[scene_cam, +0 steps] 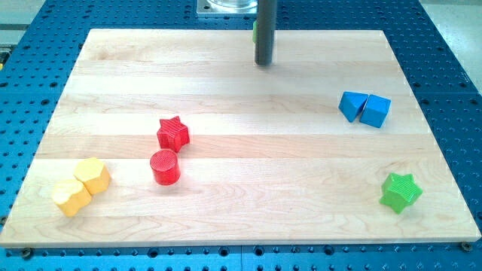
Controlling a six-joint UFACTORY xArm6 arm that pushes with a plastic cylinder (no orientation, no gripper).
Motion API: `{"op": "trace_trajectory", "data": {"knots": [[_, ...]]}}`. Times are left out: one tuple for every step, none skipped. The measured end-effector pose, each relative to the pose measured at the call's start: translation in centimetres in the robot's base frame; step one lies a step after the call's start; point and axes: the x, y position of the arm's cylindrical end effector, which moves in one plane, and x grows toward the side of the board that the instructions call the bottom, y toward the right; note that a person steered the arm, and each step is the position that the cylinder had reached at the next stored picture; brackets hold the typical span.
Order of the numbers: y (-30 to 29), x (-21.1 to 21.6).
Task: Place the blue blocks into the green circle
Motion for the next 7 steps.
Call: {"op": "trace_trajectory", "data": {"knots": [[10.1, 2.6], [21.6, 5.7], [24.1, 12.0], [20.7, 13.7], [15.0, 13.5], [12.3, 11.0], [15.4, 10.6]]}}
